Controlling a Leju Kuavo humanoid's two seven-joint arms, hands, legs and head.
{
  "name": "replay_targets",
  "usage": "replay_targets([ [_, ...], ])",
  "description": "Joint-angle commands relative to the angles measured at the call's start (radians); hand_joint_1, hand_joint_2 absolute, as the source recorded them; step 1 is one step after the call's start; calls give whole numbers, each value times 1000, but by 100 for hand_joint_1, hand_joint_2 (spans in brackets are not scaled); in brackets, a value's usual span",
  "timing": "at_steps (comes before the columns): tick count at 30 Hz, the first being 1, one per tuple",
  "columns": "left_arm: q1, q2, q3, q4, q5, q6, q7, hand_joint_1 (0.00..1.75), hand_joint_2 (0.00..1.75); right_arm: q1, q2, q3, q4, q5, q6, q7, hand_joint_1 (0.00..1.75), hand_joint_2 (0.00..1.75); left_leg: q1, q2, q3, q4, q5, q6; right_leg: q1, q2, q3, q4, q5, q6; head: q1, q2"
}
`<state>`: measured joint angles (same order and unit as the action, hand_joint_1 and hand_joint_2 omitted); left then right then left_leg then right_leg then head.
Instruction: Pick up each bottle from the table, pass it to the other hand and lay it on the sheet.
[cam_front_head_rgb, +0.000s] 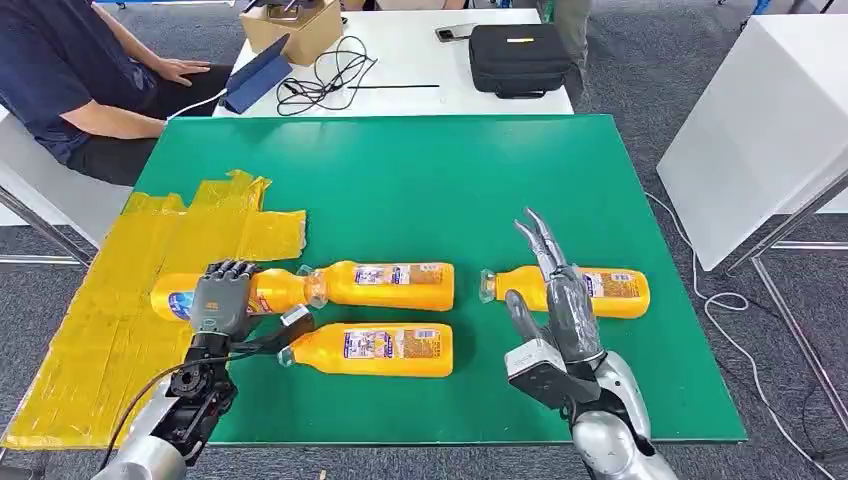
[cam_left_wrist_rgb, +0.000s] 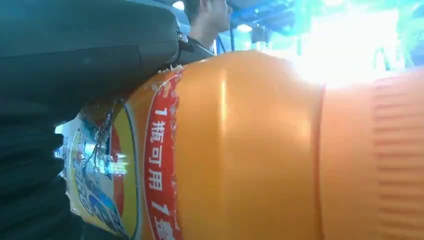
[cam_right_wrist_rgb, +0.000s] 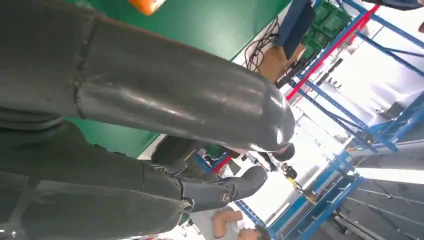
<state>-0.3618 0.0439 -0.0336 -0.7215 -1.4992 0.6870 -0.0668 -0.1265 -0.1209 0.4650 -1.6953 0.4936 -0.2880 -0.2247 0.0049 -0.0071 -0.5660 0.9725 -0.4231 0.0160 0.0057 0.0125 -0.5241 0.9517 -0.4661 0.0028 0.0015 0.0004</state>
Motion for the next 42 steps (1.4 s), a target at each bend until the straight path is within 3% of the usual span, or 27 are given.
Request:
replay_targets([
  [1, -74, 34, 22, 149, 32, 11, 26, 175, 175, -9, 8, -2, 31, 14, 14, -8, 0, 0, 1, -1, 3, 0, -1, 0, 1, -2, 4, -1, -1, 2, 0, 0],
  [3, -80, 43, 36, 165, 38, 11, 29, 175, 175, -4, 26, -1, 24, 33, 23, 8, 0, 0, 0, 1, 1, 0, 0, 0, 0, 0, 2, -1, 0, 1, 0, 0],
  [4, -85, 48, 45, 180, 41, 11, 35, 161, 175, -4, 36, -3, 21, 40, 28, 12, 0, 0, 1, 1, 3, 0, -1, -1, 1, 0, 3, -1, -1, 1, 0, 0],
  [5, -91, 51, 49, 196, 38, 11, 42, 0, 175, -6, 47, -8, 20, 48, 35, 16, 0, 0, 1, 1, 2, 0, -1, -1, 1, 0, 3, -1, 0, 1, 0, 0],
  [11, -100, 51, 60, 238, 46, 11, 29, 0, 175, -23, 69, -21, 21, 67, 61, 32, 0, 0, 1, 1, 3, 0, -1, -1, 1, 0, 3, -1, -1, 1, 0, 0],
  [12, -98, 52, 62, 231, 27, 11, 64, 0, 0, -30, 75, -29, 30, 71, 70, 32, 0, 0, 1, 1, 4, 0, -2, -1, 1, -1, 4, 0, -1, 1, 0, 0],
  [25, -93, 42, 88, 216, 58, 11, 37, 0, 0, -41, 83, -41, 69, 86, 89, 22, 0, 0, 0, 0, 3, 0, -1, 0, 1, -1, 4, -1, -1, 1, 0, 0],
  [31, -48, 13, 220, 76, 237, 11, -146, 0, 0, -34, 96, -32, 88, 98, 101, 18, 0, 0, 1, 1, 4, -1, -2, 0, 1, 0, 5, -1, -1, 1, 0, 0],
  [33, -48, 13, 220, 76, 237, 11, -146, 0, 0, -34, 96, -32, 88, 98, 101, 18, 0, 0, 1, 1, 4, -1, -2, 0, 1, 0, 6, -1, -1, 2, 0, 0],
  [38, -14, -24, 318, -69, 412, 11, -333, 0, 0, -27, 104, -30, 102, 107, 106, 18, 0, 0, 1, 0, 5, -1, -2, 0, 1, -1, 6, -2, -1, 2, 0, 0],
  [39, 0, -21, 305, -117, 508, 11, -383, 0, 0, -31, 109, -25, 112, 107, 103, 18, 0, 0, 1, 0, 6, 0, -3, 0, 2, -1, 8, -2, -1, 3, 0, 0],
  [42, 24, 12, 236, -166, 552, 2, -341, 0, 0, -38, 112, -20, 121, 106, 99, 18, 0, 0, 1, 1, 4, 0, -2, 0, 1, 0, 5, -1, -1, 2, 0, 0],
])
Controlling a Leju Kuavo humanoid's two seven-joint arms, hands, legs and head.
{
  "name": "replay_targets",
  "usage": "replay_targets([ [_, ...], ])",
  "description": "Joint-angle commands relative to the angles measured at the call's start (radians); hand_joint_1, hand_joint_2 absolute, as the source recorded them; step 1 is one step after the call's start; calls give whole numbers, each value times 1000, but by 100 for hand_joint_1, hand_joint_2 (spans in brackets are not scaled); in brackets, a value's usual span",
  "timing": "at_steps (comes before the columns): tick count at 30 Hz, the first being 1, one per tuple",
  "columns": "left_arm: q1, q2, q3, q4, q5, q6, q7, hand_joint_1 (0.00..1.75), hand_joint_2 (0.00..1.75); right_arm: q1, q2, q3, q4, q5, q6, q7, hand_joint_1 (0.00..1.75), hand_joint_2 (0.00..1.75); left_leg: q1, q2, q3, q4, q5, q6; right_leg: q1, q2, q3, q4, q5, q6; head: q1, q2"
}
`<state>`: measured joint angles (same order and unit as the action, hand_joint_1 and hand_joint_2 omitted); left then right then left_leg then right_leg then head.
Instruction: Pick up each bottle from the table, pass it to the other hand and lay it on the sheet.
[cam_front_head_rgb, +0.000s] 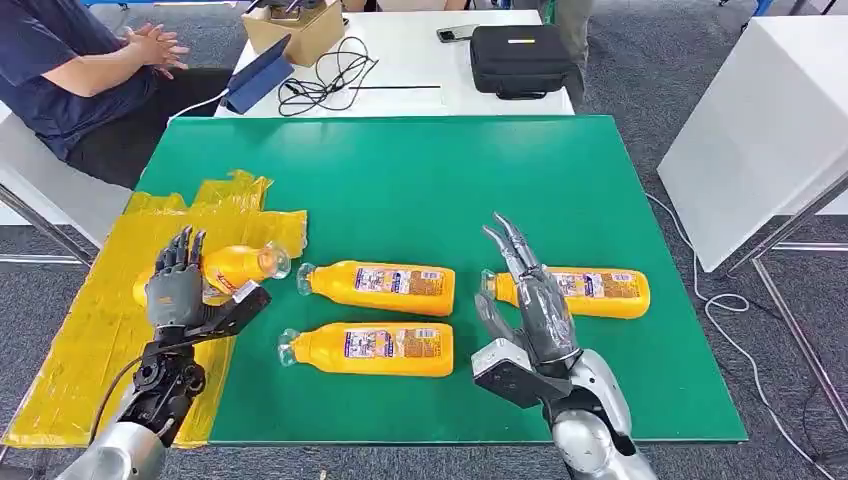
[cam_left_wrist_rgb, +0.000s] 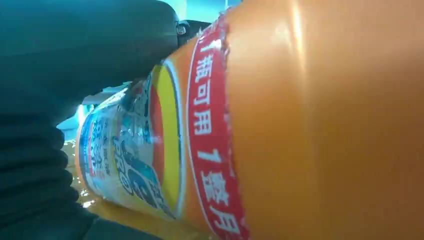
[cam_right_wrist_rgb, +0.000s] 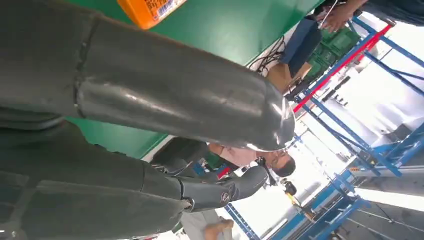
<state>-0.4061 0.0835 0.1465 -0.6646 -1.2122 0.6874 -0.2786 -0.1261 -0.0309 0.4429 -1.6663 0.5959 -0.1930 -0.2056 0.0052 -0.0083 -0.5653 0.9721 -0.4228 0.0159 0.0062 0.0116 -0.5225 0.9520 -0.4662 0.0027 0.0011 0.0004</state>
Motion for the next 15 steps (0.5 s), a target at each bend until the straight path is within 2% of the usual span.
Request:
replay_targets([
  [1, 68, -27, 56, -223, 265, 1, -129, 0, 0, -38, 22, 2, 92, 4, 4, -1, 0, 0, 1, 4, 5, 1, -4, 0, 1, 2, 6, -2, -1, 3, 0, 0],
  [5, 79, -21, 40, -252, 332, 11, -145, 0, 0, -38, 20, 5, 92, 7, 8, 5, 0, 0, 1, 1, 4, 0, -2, 0, 1, -1, 4, -1, -1, 2, 0, 0],
  [9, 135, 55, -52, -376, 476, 2, -122, 0, 0, -36, 18, 22, 127, 4, -1, -1, 0, 0, 1, 2, 3, 1, -3, 0, 1, 1, 4, -1, -1, 2, 0, 0],
  [12, 150, 69, -65, -395, 481, -2, -119, 0, 0, -32, 20, 30, 127, 3, -4, -3, 0, 0, 2, 4, 3, 0, -3, -1, 2, 3, 3, -1, -1, 1, 1, 0],
  [15, 153, 72, -72, -389, 468, 6, -110, 0, 0, -30, 18, 34, 122, 4, -6, -2, 0, 0, 0, 1, 1, -1, -1, 0, 0, 0, 1, -1, 0, 1, 0, 0],
])
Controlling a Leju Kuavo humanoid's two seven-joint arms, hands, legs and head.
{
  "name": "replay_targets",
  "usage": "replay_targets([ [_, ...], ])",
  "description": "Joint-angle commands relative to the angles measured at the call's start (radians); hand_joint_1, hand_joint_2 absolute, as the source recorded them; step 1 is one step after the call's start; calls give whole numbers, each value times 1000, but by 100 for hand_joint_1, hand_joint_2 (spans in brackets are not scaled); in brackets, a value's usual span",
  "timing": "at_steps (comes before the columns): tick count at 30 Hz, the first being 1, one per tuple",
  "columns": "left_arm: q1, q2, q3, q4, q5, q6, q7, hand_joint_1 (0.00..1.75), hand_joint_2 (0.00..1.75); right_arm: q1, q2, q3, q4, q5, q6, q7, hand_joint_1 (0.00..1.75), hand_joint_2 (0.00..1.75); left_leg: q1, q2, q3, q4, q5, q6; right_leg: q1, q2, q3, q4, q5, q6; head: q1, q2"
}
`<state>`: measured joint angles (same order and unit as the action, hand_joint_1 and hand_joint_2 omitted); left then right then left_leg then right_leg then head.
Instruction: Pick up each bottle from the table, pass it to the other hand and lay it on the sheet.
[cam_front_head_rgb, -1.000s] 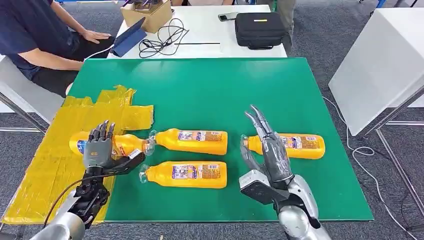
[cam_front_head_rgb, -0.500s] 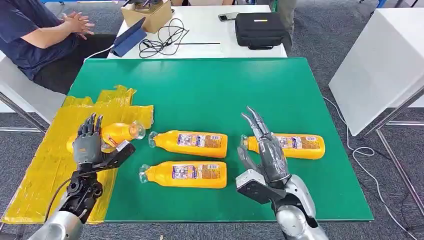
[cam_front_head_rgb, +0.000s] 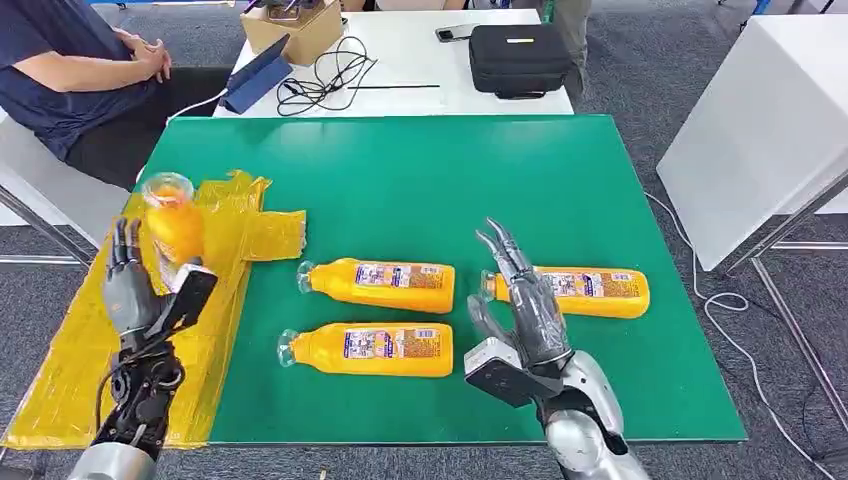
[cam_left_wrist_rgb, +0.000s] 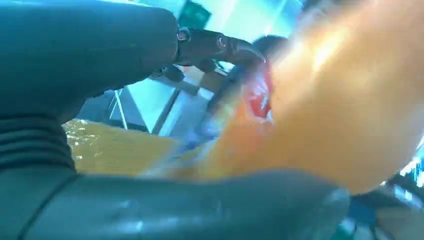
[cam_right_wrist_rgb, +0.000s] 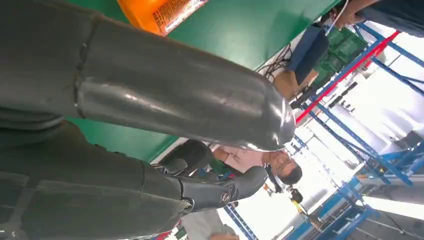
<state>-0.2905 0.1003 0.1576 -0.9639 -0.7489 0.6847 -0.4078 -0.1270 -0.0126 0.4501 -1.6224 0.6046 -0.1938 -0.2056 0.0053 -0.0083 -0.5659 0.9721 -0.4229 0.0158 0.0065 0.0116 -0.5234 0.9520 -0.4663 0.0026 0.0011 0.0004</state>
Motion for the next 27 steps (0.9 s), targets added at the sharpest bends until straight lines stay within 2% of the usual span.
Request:
replay_targets([
  [1, 37, 55, -85, -83, 0, 13, 20, 0, 0, -27, -2, 28, 72, -6, -6, -3, 0, 0, 1, 0, 3, 0, -1, 0, 1, -1, 4, -1, -1, 1, 0, 0],
  [8, 72, 63, -23, -94, -162, 13, 51, 0, 0, -24, -9, 54, 61, -21, -9, -8, 0, 0, 0, 2, 3, -1, -1, 0, 0, 1, 3, -2, -1, 1, 0, 0],
  [17, 49, 54, -24, -64, -160, 13, 51, 0, 0, -8, -26, 66, 43, -21, -15, -6, 0, 0, 1, 0, 5, 0, -2, -1, 1, -2, 6, -2, -2, 2, 0, 0],
  [21, 29, 56, -45, -54, -34, 7, 25, 0, 0, 18, -19, 56, 29, -6, -22, 11, 0, 0, 0, -1, 1, -1, 0, 0, 0, -2, 2, -1, -1, 1, 0, 0],
  [27, 42, 38, -21, -162, 188, -83, -31, 0, 0, 23, -17, 59, 35, 31, -16, 34, 0, 0, 1, -1, 2, 0, -1, 0, 1, -2, 3, -1, -1, 1, 0, 0],
])
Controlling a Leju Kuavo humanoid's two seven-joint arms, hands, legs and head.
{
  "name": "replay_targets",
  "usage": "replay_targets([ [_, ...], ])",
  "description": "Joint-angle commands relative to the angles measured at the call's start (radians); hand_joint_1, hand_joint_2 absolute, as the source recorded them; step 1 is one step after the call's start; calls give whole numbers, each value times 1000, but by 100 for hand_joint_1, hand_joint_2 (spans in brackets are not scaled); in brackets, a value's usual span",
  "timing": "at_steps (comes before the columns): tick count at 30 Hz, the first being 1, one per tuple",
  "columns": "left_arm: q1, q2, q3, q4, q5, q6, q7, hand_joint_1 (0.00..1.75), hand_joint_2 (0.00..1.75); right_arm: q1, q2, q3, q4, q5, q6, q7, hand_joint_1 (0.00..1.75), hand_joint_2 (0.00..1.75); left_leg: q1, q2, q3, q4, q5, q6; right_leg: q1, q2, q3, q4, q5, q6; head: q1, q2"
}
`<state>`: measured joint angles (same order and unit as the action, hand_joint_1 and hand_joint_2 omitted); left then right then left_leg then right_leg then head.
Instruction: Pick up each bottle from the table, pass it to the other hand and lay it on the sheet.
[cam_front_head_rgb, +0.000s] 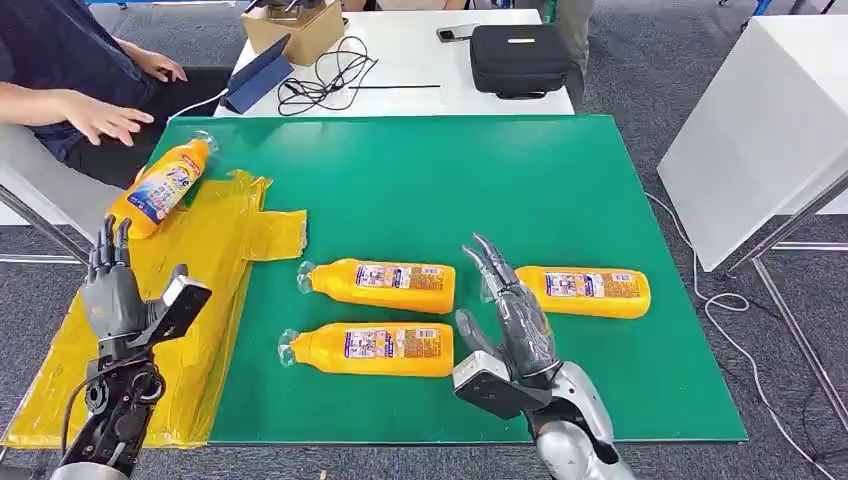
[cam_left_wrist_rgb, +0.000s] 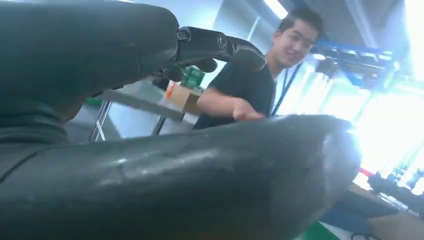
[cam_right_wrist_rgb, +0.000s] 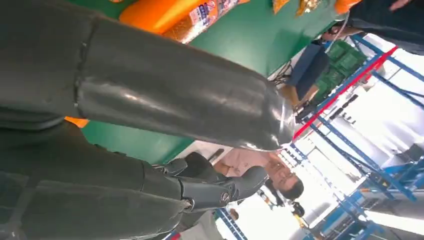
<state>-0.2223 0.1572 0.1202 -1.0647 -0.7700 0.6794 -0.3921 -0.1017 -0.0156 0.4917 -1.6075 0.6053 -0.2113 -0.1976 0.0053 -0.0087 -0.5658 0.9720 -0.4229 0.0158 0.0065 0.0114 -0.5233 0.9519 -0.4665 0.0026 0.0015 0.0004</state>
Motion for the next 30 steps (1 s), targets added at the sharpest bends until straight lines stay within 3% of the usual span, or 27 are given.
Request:
replay_targets([
  [1, -26, -41, 52, -121, 380, -147, -99, 0, 0, -9, -16, 24, 33, 47, 14, 40, 0, 0, 1, -1, 1, 1, -1, 0, 1, -2, 2, -1, -1, 1, 0, 0],
  [3, -21, -49, 82, -212, 564, -245, -107, 0, 0, -31, -18, 46, 73, 71, 30, 64, 0, 0, 1, -1, 1, 1, -1, 0, 1, -3, 2, 0, -1, 2, 0, 0],
  [20, -14, -48, 80, -221, 565, -247, -102, 0, 0, -34, -16, 46, 79, 71, 30, 64, 0, 0, 0, 1, 2, 0, -1, 0, 0, 0, 3, -1, 0, 1, 0, 0],
  [21, -18, -64, 106, -244, 728, -349, -110, 0, 0, -45, -22, 57, 98, 104, 43, 102, 0, 175, 0, 0, 1, -1, 0, 0, 0, 0, 2, -1, 0, 1, 0, 0],
  [24, -31, -34, 95, -298, 981, -517, -72, 0, 0, -121, -2, 115, 220, 114, 91, 165, 0, 175, 1, 3, 1, 0, -1, 0, 1, 2, 1, -1, 0, 1, 0, 0],
  [30, -101, -5, -77, -295, 1021, -535, -54, 0, 0, -356, 118, 248, 629, 216, 96, 281, 0, 175, 1, 2, 1, 0, 0, -1, 2, 1, 1, -1, 1, 1, 0, 0],
])
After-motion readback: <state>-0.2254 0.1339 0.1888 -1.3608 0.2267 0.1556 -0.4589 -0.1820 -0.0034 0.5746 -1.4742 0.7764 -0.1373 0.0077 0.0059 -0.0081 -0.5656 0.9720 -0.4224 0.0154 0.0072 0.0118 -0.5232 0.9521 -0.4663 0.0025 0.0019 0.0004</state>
